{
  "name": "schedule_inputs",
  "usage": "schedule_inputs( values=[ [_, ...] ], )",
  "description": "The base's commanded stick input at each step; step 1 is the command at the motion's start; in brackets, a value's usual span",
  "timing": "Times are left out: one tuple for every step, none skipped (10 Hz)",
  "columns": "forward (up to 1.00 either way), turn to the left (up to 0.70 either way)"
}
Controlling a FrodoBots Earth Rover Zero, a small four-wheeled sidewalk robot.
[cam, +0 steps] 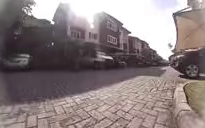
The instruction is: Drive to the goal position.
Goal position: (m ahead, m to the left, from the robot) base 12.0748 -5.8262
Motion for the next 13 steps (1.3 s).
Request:
schedule_inputs(
  values=[
    [0.69, 0.03],
    [0.69, 0.03],
    [0.69, 0.03],
    [0.69, 0.03],
    [0.69, 0.03],
    [0.69, 0.03],
    [0.69, 0.03],
    [0.69, 0.03],
    [0.69, 0.03],
    [0.69, 0.03],
    [0.69, 0.03],
    [0.69, 0.03],
    [0.69, 0.03]
  ],
)
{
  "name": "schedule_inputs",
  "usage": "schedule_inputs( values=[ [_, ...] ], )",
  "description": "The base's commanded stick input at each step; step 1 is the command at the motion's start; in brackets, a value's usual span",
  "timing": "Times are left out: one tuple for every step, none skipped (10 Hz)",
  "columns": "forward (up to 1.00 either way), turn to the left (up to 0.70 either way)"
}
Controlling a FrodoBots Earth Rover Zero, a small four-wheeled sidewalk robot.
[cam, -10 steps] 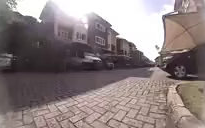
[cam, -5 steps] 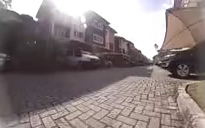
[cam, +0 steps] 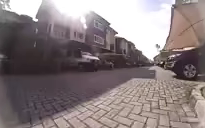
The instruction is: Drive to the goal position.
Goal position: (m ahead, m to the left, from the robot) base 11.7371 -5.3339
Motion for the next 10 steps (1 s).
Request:
schedule_inputs(
  values=[
    [0.69, 0.03],
    [0.69, 0.03],
    [0.69, 0.03],
    [0.69, 0.03],
    [0.69, 0.03],
    [0.69, 0.03],
    [0.69, 0.03],
    [0.69, 0.03],
    [0.69, 0.03],
    [0.69, 0.03]
  ],
)
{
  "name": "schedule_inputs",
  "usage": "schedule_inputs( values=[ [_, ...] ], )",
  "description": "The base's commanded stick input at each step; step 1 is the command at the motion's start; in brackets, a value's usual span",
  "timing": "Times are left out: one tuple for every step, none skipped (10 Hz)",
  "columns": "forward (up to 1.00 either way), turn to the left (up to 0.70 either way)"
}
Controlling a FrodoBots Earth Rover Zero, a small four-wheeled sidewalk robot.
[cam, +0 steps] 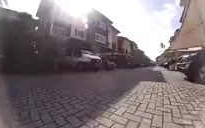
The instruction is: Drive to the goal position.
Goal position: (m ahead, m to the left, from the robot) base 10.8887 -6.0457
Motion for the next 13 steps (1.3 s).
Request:
schedule_inputs(
  values=[
    [0.69, 0.03],
    [0.69, 0.03],
    [0.69, 0.03],
    [0.69, 0.03],
    [0.69, 0.03],
    [0.69, 0.03],
    [0.69, 0.03],
    [0.69, 0.03],
    [0.69, 0.03],
    [0.69, 0.03],
    [0.69, 0.03],
    [0.69, 0.03],
    [0.69, 0.03]
  ],
)
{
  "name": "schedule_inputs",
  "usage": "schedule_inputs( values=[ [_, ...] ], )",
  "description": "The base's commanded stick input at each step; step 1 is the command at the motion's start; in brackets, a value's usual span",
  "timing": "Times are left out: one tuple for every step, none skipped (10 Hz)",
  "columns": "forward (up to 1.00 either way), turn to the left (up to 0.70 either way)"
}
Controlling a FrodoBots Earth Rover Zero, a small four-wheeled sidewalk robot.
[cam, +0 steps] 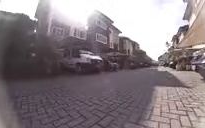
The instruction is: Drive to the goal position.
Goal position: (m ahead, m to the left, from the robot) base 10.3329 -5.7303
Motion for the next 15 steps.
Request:
schedule_inputs(
  values=[
    [0.69, 0.03],
    [0.69, 0.03],
    [0.69, 0.03],
    [0.69, -0.35],
    [0.69, -0.35],
    [0.69, -0.17],
    [0.69, -0.04],
    [0.69, 0.03],
    [0.69, 0.03],
    [0.69, -0.11],
    [0.69, -0.26],
    [0.69, -0.09],
    [0.69, -0.01],
    [0.69, -0.31],
    [0.69, -0.35]
  ],
)
